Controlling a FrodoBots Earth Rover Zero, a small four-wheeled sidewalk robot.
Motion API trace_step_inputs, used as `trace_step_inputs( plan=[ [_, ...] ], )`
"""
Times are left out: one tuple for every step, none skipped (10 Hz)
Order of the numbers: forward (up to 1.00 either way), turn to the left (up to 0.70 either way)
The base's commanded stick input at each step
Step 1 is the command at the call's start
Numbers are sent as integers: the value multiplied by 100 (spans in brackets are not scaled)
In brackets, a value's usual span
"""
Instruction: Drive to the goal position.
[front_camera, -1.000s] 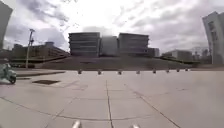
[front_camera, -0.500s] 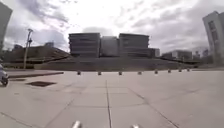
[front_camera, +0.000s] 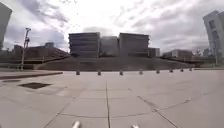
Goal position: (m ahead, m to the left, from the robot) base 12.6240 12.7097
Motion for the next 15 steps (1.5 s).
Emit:
trace_step_inputs(
  plan=[
    [70,0],
    [70,0],
    [70,0],
    [70,0],
    [70,0],
    [70,0],
    [70,0],
    [70,0],
    [70,0],
    [70,0],
    [70,0],
    [70,0],
    [70,0],
    [70,0],
    [70,0]
  ],
)
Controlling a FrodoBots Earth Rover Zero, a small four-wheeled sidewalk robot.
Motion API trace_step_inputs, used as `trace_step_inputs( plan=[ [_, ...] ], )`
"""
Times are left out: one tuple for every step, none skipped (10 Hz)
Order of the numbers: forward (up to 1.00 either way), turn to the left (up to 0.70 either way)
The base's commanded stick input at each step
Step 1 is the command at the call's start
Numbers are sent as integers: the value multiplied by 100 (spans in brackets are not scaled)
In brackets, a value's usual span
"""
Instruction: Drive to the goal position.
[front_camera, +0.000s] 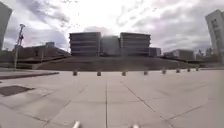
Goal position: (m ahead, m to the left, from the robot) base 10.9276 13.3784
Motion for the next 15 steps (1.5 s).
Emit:
trace_step_inputs(
  plan=[
    [70,0],
    [70,0],
    [70,0],
    [70,0],
    [70,0],
    [70,0],
    [70,0],
    [70,0],
    [70,0],
    [70,0],
    [70,0],
    [70,0],
    [70,0],
    [70,0],
    [70,0]
  ],
)
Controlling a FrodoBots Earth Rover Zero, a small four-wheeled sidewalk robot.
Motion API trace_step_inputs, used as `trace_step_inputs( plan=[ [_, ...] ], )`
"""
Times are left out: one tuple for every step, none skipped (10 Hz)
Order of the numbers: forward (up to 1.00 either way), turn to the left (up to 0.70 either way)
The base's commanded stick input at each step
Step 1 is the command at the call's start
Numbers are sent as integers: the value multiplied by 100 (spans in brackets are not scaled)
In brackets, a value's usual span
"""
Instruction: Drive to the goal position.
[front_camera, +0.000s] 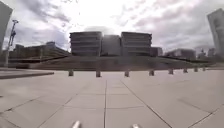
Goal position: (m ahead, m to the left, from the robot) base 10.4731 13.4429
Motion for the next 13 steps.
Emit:
trace_step_inputs(
  plan=[
    [70,0],
    [70,0],
    [70,0],
    [70,0],
    [70,0],
    [70,0],
    [70,0],
    [70,0],
    [70,0],
    [70,0],
    [70,0],
    [70,0],
    [70,0]
  ],
)
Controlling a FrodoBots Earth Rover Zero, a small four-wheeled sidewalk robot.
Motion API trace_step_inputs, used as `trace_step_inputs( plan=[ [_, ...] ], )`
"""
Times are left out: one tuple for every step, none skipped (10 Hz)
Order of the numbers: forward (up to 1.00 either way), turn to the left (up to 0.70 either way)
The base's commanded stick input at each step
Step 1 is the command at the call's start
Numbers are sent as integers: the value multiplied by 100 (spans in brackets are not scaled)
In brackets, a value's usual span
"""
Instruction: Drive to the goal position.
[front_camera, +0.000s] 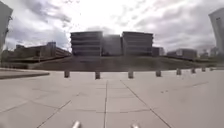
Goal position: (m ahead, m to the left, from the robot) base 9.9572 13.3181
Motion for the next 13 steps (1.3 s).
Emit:
trace_step_inputs(
  plan=[
    [70,0],
    [70,0],
    [70,0],
    [70,0],
    [70,0],
    [70,0],
    [70,0],
    [70,0],
    [70,0],
    [70,0],
    [70,0],
    [70,0],
    [70,0]
  ],
)
